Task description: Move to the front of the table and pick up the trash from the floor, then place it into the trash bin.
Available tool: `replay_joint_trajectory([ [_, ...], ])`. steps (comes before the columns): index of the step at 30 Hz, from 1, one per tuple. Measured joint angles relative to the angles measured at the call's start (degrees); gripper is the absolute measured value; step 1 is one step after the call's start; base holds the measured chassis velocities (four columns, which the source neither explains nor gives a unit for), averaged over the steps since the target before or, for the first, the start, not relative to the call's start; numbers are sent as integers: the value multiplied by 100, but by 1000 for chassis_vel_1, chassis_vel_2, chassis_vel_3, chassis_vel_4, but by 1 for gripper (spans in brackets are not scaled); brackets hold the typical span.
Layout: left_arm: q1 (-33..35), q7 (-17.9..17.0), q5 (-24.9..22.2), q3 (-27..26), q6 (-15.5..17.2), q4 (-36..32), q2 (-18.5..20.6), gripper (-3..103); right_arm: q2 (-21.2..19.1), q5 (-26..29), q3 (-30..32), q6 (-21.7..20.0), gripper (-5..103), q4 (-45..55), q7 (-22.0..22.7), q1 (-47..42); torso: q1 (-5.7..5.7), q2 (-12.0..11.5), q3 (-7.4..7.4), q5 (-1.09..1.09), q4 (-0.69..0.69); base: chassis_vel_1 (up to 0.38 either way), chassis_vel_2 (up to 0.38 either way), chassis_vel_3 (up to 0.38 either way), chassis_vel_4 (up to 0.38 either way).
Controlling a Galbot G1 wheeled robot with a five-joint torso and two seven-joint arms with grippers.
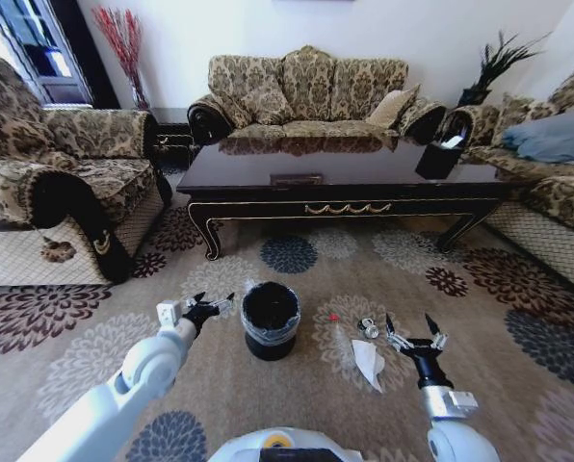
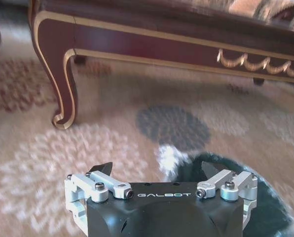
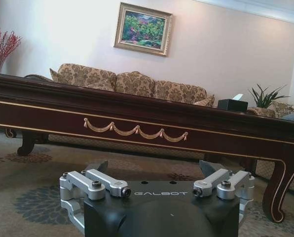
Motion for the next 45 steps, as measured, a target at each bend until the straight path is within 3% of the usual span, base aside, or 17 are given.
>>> replay_joint_trajectory([
  [3,-292,-261,-408,251,219,95,-1,100,12,-29,-28,-16,100,-6,22,25,0,0,0,1,0,0,0,0,0],
  [6,-923,-898,-1202,737,605,382,-73,100,34,-48,-48,-47,100,-7,68,43,0,0,1,1,0,0,0,0,0],
  [9,-1350,-1159,-1516,1038,758,630,-141,100,44,-50,-24,-47,100,-30,82,34,0,0,1,0,-1,0,0,0,0],
  [16,-1996,-1391,-1993,1431,968,1066,-359,100,49,-39,31,4,100,-121,107,31,0,0,1,1,0,0,0,0,0],
  [18,-2192,-1581,-2305,1497,1076,1224,-549,100,50,-36,27,5,100,-143,132,65,0,1,1,2,-1,0,0,0,0],
  [19,-2421,-1913,-2715,1601,1242,1438,-812,100,45,-31,-2,-14,100,-154,179,129,0,0,1,1,-2,0,0,0,0],
  [24,-2440,-2273,-3113,1644,1377,1463,-838,100,34,-15,5,-38,100,-160,219,150,0,1,1,2,-1,0,0,0,0],
  [33,-2317,-2478,-3283,1543,1380,1569,-718,100,-10,26,24,-66,100,-158,262,146,0,1,0,1,1,0,0,0,0],
  [45,-2672,-2490,-3366,1878,1412,2317,-1149,100,-68,148,63,-144,100,-115,286,125,0,1,1,1,-1,0,0,0,0],
])
